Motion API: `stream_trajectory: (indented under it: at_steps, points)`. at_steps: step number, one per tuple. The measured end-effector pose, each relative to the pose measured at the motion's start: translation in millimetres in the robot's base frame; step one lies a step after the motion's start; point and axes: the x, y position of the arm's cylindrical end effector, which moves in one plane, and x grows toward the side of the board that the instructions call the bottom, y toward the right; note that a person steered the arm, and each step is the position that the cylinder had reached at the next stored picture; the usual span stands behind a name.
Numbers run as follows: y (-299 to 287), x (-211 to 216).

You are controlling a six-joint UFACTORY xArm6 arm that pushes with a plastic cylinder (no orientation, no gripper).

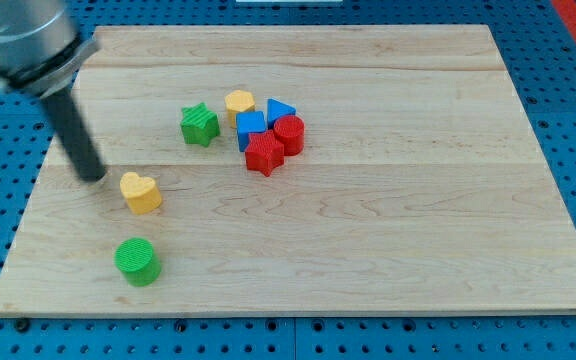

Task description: Slide the yellow heart to the bottom of the green star

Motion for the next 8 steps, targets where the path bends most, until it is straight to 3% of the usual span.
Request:
stream_trajectory:
  at_steps: [1, 2, 3, 5, 8]
  points:
    - [-12, 56]
    - [51, 63]
    - [100, 57]
    - [60, 45]
    - [86, -39]
